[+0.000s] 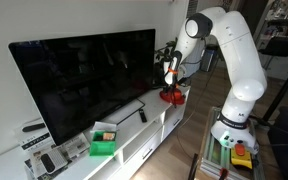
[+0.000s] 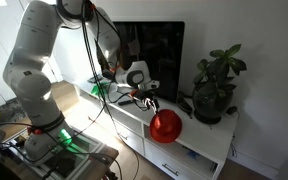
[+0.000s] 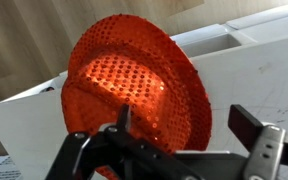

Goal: Put the red hat in the shelf on the bottom right

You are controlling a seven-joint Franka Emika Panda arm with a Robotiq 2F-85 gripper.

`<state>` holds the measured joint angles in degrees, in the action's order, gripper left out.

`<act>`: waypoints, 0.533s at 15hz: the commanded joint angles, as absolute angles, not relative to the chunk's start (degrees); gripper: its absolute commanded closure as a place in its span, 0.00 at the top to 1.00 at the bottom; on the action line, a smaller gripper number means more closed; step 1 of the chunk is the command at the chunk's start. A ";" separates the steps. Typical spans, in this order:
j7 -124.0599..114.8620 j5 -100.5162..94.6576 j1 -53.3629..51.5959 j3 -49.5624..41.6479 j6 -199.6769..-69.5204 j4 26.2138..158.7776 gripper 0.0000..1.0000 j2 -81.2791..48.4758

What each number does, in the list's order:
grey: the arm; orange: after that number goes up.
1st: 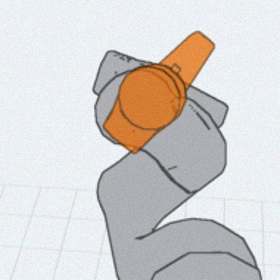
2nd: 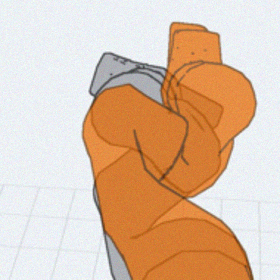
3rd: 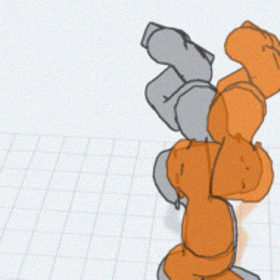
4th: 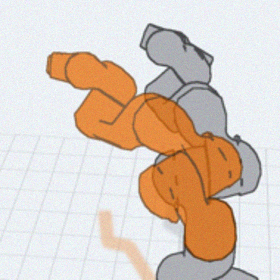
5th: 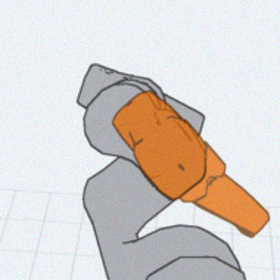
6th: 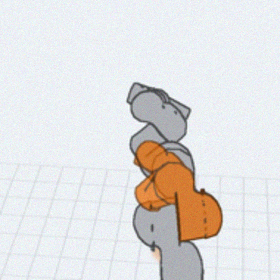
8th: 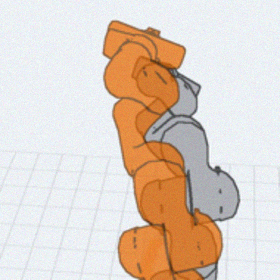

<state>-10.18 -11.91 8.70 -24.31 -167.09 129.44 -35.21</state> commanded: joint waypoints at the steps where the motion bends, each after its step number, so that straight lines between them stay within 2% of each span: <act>1: -8.22 -14.00 4.94 -28.91 -169.35 126.18 1.00 -40.78; 5: -5.01 -14.78 3.65 -30.97 -170.75 124.62 1.00 -44.08; 8: 0.43 -14.80 6.60 -28.48 -170.98 124.07 1.00 -44.10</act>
